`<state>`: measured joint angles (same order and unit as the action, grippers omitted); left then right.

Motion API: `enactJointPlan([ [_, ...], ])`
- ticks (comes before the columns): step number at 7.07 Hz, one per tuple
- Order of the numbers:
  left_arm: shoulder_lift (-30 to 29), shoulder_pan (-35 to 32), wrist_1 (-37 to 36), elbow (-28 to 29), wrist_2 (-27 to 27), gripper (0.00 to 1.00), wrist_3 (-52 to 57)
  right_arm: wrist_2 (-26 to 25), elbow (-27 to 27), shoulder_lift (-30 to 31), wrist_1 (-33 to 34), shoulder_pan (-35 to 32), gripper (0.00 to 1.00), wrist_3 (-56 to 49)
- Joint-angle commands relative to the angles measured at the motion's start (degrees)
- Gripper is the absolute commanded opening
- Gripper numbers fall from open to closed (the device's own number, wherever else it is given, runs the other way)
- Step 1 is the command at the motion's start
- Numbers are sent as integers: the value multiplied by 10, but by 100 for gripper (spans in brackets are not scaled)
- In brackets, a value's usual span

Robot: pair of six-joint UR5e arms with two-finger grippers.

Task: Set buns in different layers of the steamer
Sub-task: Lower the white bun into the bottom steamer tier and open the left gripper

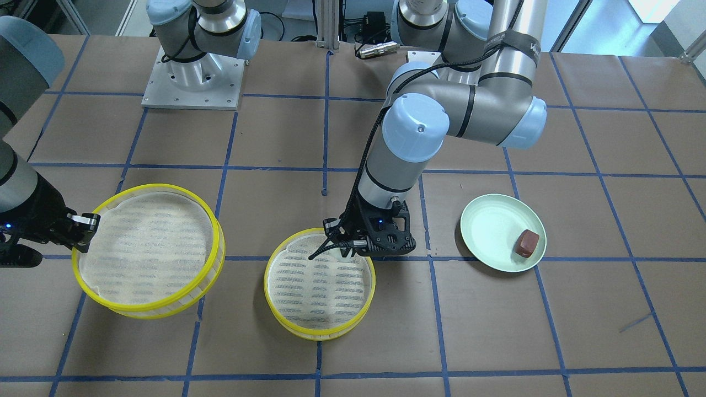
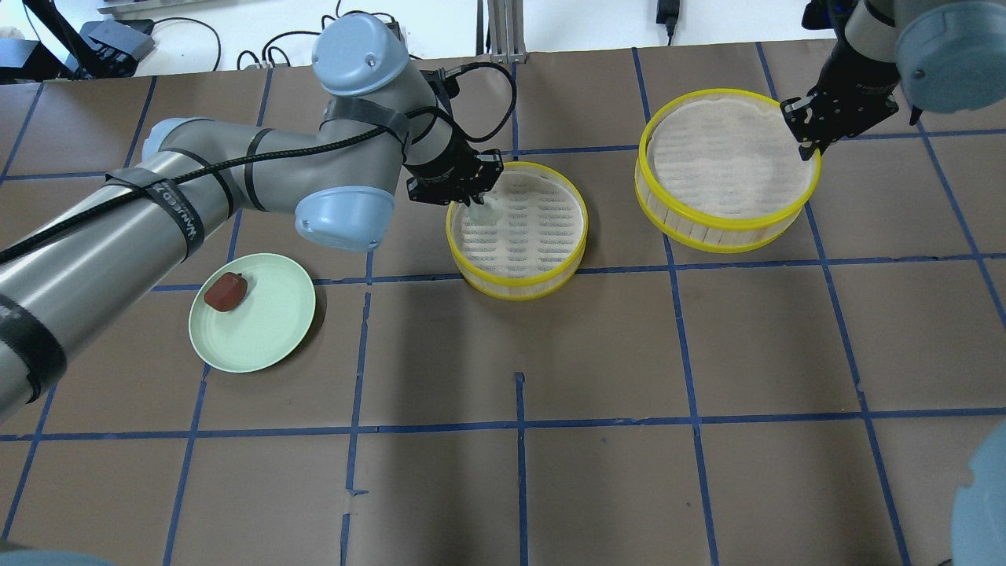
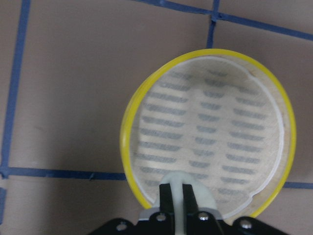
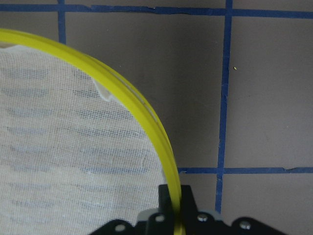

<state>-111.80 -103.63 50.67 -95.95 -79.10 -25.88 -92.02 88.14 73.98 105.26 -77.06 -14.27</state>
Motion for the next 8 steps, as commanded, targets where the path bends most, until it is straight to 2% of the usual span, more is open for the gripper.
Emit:
enactJointPlan([
  [1, -11, -10, -13, -2, 0, 100, -47, -5, 0, 4, -1, -4, 3, 3],
  [3, 3, -10, -22, 1, -4, 100, -33, -11, -2, 5, -1, -10, 3, 18],
  [4, 19, 6, -22, -8, -18, 100, 65, -4, -4, 5, -5, -24, 3, 84],
  [5, 41, 55, -2, -13, -69, 100, 206, -5, -6, 5, -2, -72, 3, 154],
  [6, 63, 103, 40, -26, -71, 100, 259, -11, -12, -1, 3, -130, 3, 235],
  [8, 101, 184, 56, -96, -73, 100, 411, -7, -38, -54, 8, -214, 3, 386],
])
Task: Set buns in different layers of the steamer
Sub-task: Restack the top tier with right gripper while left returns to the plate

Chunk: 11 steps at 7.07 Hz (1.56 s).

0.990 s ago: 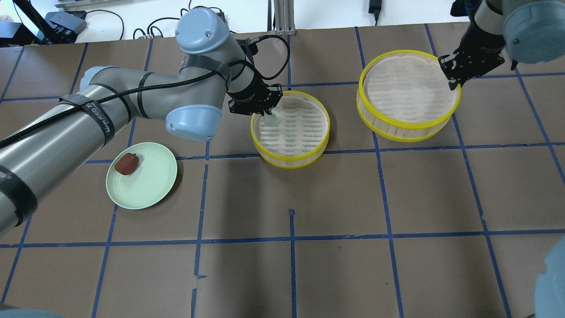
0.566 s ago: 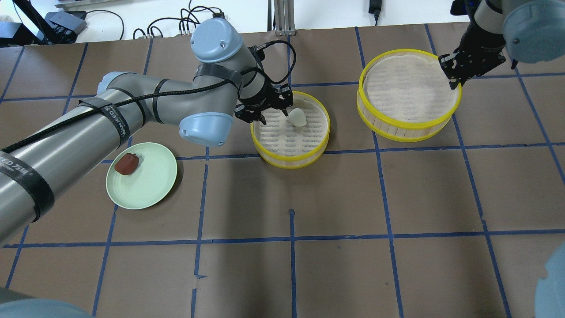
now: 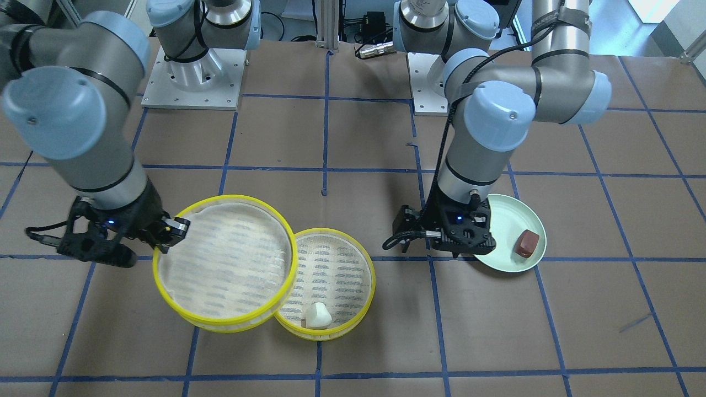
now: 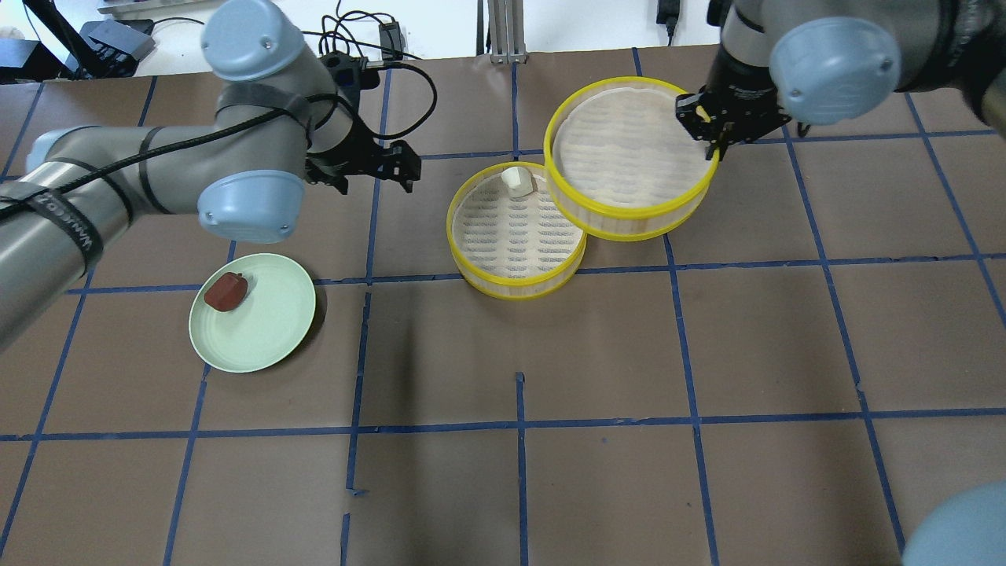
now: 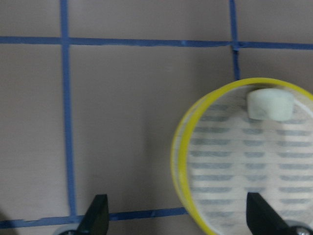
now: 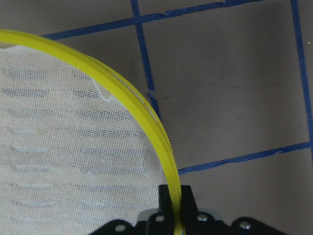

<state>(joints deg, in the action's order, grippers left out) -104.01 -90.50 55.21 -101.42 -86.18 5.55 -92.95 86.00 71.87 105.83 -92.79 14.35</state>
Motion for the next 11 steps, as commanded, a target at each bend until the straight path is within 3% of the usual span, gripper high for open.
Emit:
enactJointPlan([
  [1, 42, 109, 11, -72, -3, 100, 174, 0, -35, -62, 7, -90, 3, 151],
  [3, 18, 210, 11, -100, -4, 100, 288, 5, -51, -95, 8, -102, 3, 190],
  [5, -9, 219, 6, -101, -65, 99, 289, 6, -50, -97, 8, -107, 3, 190],
  [8, -44, 219, -23, -100, -68, 98, 290, -2, -21, -86, 12, -121, 4, 181],
  [9, -56, 219, -31, -101, -66, 93, 288, -3, -10, -73, 17, -119, 4, 163],
  [10, -58, 219, -32, -101, -67, 81, 288, -4, -4, -71, 17, -119, 4, 159],
  [11, -58, 219, -32, -101, -67, 49, 288, -7, -1, -71, 17, -119, 4, 159],
])
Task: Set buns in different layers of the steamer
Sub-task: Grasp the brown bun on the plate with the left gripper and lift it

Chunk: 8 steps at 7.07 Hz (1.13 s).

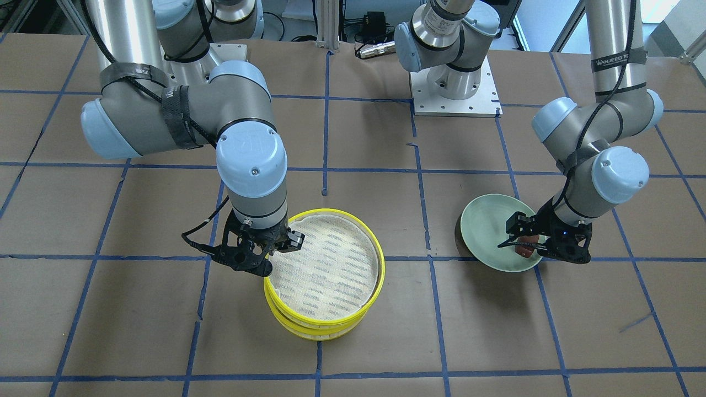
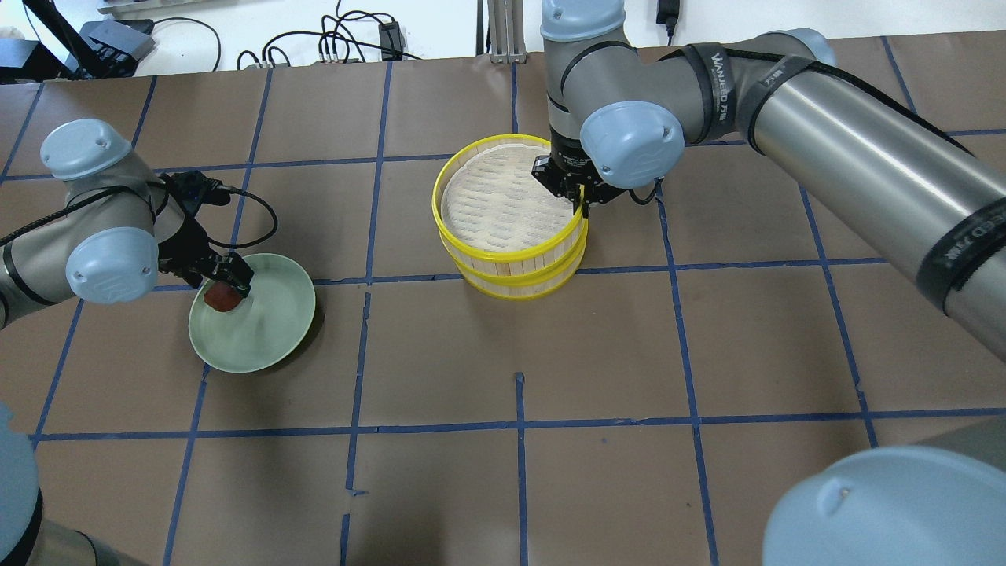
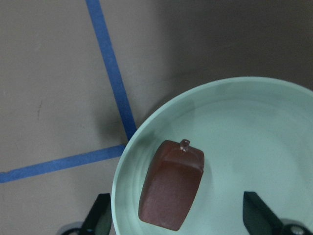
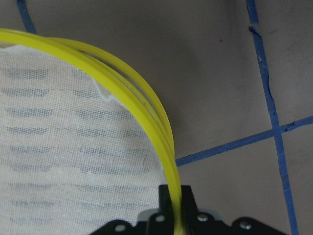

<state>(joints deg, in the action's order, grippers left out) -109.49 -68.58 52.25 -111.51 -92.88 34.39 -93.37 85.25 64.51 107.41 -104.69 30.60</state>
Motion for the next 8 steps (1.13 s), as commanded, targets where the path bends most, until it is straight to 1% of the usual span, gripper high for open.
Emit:
enactJointPlan([
  [1, -1, -1, -4, 6, -1, 20, -7, -5, 6, 2, 1, 0, 4, -5],
  [2, 4, -1, -3, 7, -2, 6, -28, -12, 6, 2, 1, 1, 4, -5],
  [3, 13, -4, -5, 9, -1, 2, -33, -15, 6, 2, 3, 1, 4, -5],
  [4, 29, -8, -7, 13, -2, 1, -32, -15, 5, 2, 10, 2, 4, -5],
  [6, 73, -17, 17, 21, 2, 1, -32, -14, 6, 0, 26, 2, 4, -4],
  [8, 123, -54, 78, 32, 18, 1, -34, -14, 12, 0, 26, 2, 4, -5],
])
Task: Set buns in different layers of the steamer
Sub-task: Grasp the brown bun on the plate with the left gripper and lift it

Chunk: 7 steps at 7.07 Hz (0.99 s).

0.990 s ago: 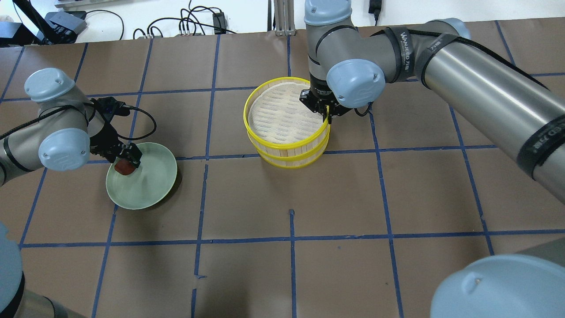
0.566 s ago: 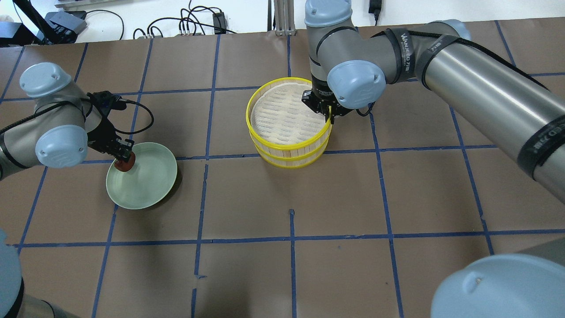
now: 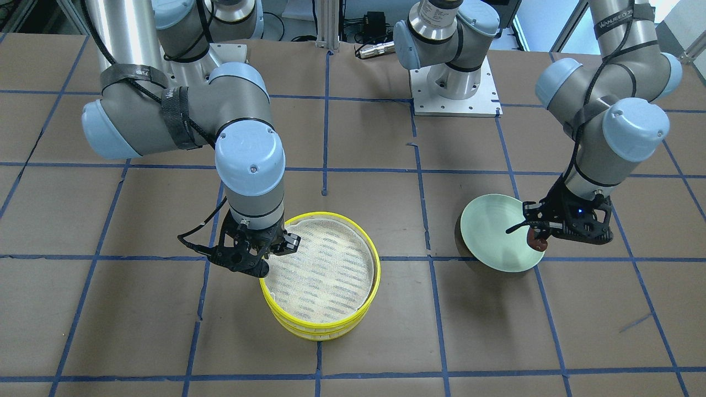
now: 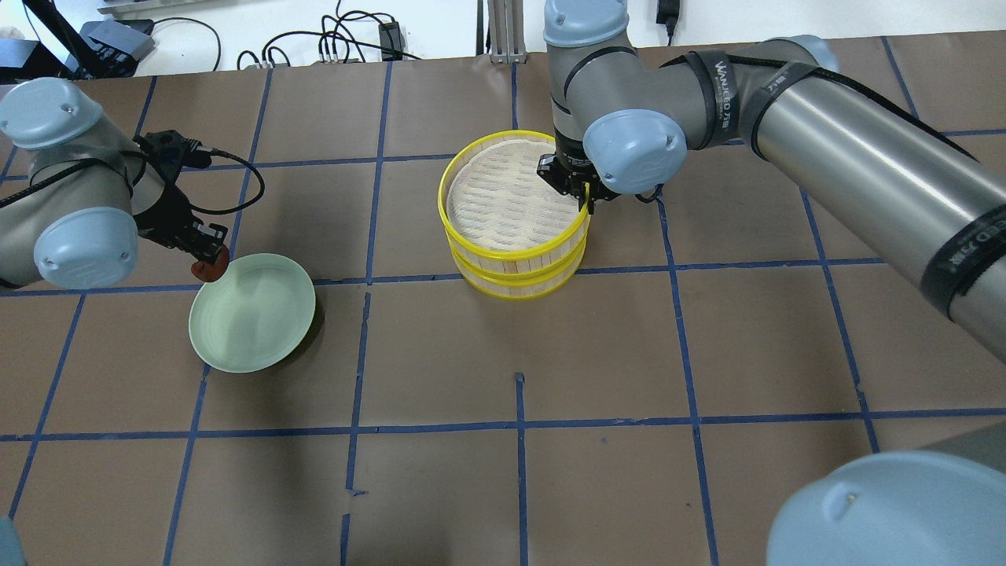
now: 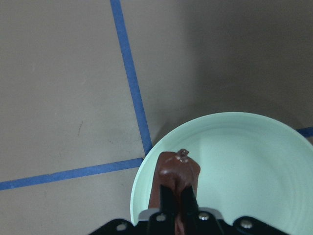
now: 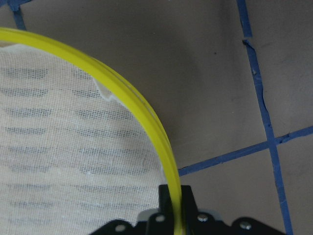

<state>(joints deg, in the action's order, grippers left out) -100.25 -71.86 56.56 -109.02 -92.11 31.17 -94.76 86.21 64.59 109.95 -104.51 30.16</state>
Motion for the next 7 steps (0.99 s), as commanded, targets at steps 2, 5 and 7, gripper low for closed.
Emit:
enactJointPlan([
  [2, 41, -63, 71, 34, 29, 1, -79, 0, 4, -1, 0, 0, 5, 0],
  [5, 23, -174, 61, 70, 98, 2, -307, 0, 6, -2, 3, 0, 8, 0],
  [7, 12, -186, 58, 91, 138, 2, -331, 0, 6, -3, 3, 0, 9, 1],
])
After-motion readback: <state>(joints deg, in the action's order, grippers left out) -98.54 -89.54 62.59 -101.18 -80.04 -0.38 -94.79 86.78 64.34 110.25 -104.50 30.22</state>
